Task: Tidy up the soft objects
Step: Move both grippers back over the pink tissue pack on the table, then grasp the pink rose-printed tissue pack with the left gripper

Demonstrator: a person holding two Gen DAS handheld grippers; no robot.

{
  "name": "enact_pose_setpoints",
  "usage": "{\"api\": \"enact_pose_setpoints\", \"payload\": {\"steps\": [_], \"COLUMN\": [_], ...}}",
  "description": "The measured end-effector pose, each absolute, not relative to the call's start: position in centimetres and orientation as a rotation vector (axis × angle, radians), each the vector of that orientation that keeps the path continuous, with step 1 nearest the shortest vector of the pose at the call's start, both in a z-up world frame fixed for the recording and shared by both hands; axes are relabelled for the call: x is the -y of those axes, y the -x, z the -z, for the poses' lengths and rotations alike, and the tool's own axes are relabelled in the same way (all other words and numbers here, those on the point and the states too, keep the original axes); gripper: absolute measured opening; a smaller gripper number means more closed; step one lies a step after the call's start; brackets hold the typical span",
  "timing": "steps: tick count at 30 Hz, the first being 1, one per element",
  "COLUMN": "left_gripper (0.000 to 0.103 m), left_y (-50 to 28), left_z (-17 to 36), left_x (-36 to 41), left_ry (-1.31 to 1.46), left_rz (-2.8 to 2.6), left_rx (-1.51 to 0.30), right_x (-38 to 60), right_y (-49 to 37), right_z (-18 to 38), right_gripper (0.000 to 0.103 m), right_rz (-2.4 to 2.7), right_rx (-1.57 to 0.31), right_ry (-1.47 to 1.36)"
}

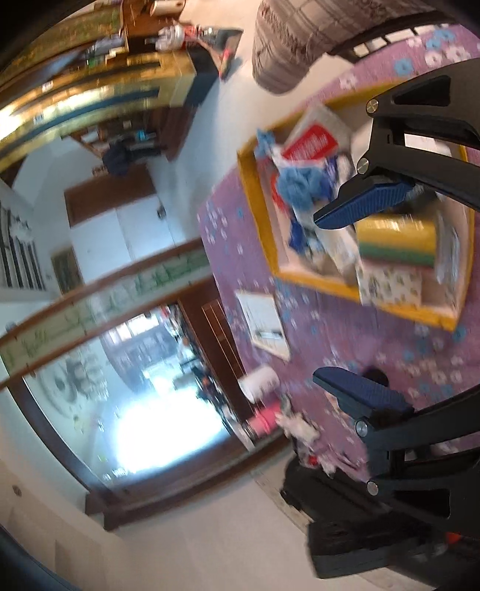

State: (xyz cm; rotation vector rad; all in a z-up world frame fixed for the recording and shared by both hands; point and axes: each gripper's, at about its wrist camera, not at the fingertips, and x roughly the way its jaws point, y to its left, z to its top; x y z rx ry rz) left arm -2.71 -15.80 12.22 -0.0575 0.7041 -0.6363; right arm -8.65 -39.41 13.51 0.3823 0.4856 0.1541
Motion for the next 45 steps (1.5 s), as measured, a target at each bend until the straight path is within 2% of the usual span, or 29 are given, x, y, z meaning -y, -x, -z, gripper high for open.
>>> {"api": "enact_pose_setpoints", "payload": {"steps": [3,8,12,22,33,38,45], "left_gripper": [0.091,0.092,0.092,0.092,0.092,0.092,0.092], "left_y": [1.2,-3.5,-9.2,-17.8,-14.6,-15.0,-15.7], "left_z": [-12.7,-12.1,-9.4,-2.7,-1.2,-3.1,-1.9], "left_x": [9.8,2.1,-1.4,-0.1,0.5,0.6,3.5], "left_ry": [0.065,0.053,0.084,0.246,0.052,-0.036,-0.297], "left_rz": [0.589,0.479,0.445,0.550,0.642,0.568,0.658], "left_rx": [-0.726,-0.780,-0.859,-0.972,-0.979,-0.904,-0.996], "right_x": [37.5,35.4,33.9,32.6,31.5,31.6,32.2], "right_y": [8.3,7.8,7.1,6.1,4.7,4.3,4.5], "right_z": [-13.1,-12.4,-11.7,-10.1,-8.4,-7.8,-7.5], "right_gripper": [0.081,0.081,0.081,0.081,0.081,0.081,0.081], "right_rz": [-0.194,-0.246,-0.271,-0.289,-0.324,-0.324,-0.317], "right_rx": [-0.508,-0.535,-0.562,-0.630,-0.674,-0.685,-0.690], "right_ry": [-0.355,-0.337,-0.324,-0.286,-0.279,-0.282,-0.290]}}
